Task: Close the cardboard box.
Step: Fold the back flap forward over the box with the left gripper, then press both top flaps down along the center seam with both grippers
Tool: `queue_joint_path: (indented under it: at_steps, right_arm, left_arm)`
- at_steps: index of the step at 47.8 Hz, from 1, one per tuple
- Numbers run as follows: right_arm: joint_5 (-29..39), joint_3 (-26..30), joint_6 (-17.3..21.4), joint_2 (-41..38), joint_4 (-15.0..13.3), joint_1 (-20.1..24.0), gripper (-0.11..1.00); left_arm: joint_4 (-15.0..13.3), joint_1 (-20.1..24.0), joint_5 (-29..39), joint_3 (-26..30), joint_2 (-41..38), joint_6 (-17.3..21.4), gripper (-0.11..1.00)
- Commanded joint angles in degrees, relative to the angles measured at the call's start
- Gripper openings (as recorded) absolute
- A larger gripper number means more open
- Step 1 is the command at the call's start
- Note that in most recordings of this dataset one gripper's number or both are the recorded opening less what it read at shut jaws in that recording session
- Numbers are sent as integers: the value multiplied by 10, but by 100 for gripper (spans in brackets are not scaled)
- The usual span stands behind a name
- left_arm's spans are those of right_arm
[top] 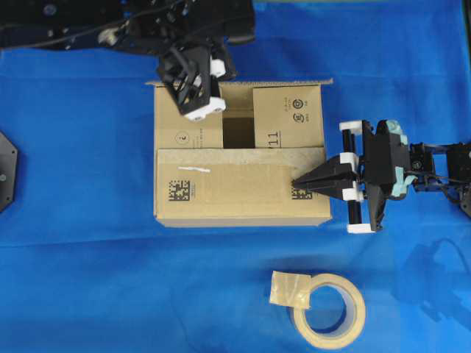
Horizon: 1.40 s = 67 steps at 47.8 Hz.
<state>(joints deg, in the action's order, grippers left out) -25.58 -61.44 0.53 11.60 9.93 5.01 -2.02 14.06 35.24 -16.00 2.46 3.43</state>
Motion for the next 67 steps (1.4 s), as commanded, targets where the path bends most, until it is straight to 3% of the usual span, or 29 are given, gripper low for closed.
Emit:
queue_joint_path:
  at_steps: [1,19,30,51,67]
  right_arm:
    - [1,4,-2,-1,3,-8,0]
    - [-1,4,-2,-1,2,-12,0]
    - [-2,5,-2,0,3,-17,0]
    - [-22,6,-2,0,2,-38,0]
    - [-27,12,-2,0,3,-77,0]
  left_arm:
    - [-2,-17,-34,-20,35,-5,0]
    - [-2,-37,-210,-163,53,-69,0]
    - [-2,-47,-302,-221,52,-96,0]
    - [-2,-73,-378,-269,55,-107,0]
    - [-2,-77,-396,-279,55,-107,0]
